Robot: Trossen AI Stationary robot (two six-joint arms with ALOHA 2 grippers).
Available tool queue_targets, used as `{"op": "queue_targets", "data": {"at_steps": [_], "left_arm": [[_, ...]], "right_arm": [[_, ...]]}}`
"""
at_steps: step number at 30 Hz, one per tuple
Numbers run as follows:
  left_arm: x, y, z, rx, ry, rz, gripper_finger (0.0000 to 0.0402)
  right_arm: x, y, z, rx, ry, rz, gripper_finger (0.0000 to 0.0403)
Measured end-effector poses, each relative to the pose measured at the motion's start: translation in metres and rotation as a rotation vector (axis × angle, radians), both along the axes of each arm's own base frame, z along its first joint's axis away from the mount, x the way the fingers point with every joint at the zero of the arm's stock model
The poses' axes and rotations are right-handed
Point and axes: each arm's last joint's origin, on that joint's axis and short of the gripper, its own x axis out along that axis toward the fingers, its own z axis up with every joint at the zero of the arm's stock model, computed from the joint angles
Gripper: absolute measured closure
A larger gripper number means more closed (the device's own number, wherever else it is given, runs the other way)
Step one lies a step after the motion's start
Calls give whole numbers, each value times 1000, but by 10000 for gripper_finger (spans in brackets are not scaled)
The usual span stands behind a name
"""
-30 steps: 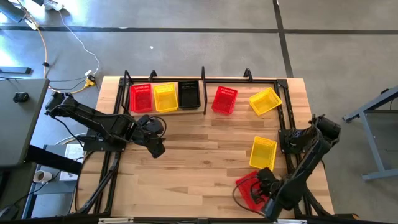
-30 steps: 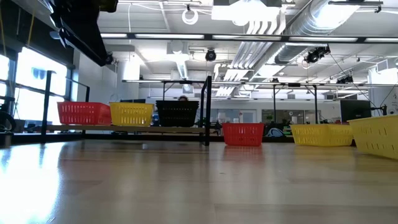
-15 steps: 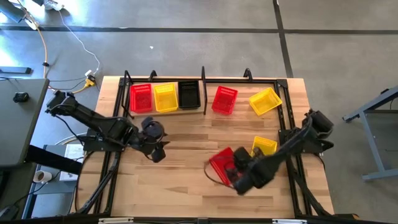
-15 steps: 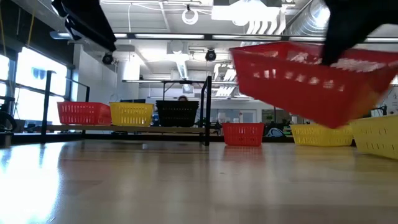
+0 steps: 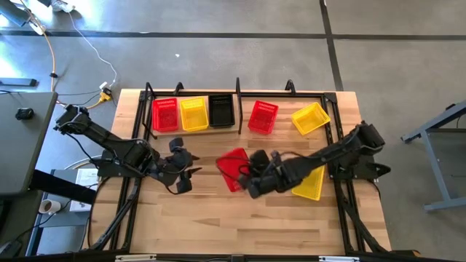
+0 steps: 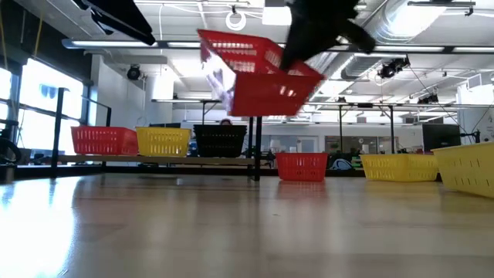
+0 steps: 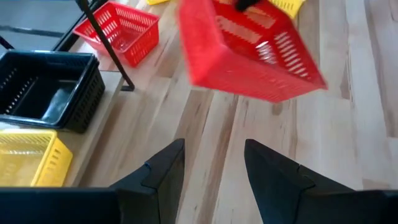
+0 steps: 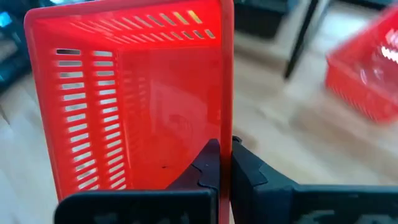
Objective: Stack baskets on shelf by color
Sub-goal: Stack the bottom red bin on top of the red bin on the shelf
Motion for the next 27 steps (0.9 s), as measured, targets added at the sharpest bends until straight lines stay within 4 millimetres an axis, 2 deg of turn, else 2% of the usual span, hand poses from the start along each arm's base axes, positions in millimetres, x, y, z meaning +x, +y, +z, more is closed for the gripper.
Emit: {"op": "queue_targets", "data": {"at_steps": [7, 18, 27], "left_arm": [[0, 0, 0, 57, 29, -50, 243], [0, 2, 1, 201, 67, -95, 243], [0, 8, 4, 478, 126, -65, 243]], "right_arm": [[25, -34, 11, -70, -98, 3, 403], [39, -86, 18, -150, -130, -80, 403], [51, -110, 32, -216, -237, -84, 403]]}}
